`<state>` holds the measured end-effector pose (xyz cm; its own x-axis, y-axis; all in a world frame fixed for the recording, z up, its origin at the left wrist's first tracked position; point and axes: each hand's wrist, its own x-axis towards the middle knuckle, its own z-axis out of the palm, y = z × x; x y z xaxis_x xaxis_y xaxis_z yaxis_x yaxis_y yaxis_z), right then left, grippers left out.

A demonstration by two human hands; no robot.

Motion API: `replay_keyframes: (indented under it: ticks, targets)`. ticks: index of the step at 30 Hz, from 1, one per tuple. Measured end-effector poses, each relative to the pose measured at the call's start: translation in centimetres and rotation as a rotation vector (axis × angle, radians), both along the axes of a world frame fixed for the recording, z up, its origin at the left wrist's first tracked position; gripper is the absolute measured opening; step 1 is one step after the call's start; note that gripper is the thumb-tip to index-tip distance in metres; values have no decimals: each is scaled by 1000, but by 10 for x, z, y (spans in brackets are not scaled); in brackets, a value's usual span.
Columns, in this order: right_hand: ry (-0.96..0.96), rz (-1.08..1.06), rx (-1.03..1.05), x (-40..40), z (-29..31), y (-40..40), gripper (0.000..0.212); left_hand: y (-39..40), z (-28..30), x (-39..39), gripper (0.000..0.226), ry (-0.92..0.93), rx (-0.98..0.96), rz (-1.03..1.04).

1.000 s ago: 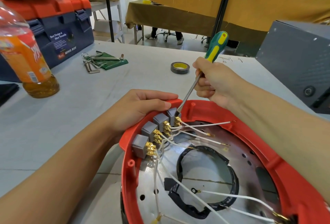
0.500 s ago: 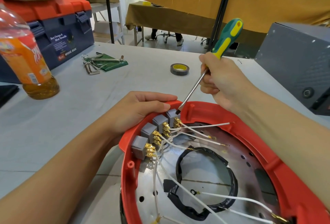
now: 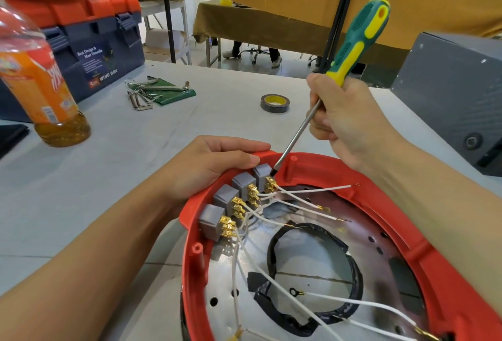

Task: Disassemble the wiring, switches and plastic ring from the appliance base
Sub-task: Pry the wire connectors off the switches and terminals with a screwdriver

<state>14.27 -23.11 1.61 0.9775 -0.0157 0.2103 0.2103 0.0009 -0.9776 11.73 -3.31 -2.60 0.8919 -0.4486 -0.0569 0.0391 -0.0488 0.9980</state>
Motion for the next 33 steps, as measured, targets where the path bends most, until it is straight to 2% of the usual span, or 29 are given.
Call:
replay_keyframes:
  ticks: [13,16,20,29,33]
  targets:
    - [227,28,-26,10,-10,2,29,-2,2,-1,37,21,-17,13]
    - [199,61,-130,8,-10,8,32,-3,2,-1,37,29,-28,19]
    - [240,38,3,9,-8,1,30,-2,2,0,36,24,-18,21]
    - [225,17,-11,7,-7,-1,29,-1,-1,2,34,16,-11,5]
    - [206,-19,6,6,-7,-1,28,3,-1,3,29,-91,11,-10]
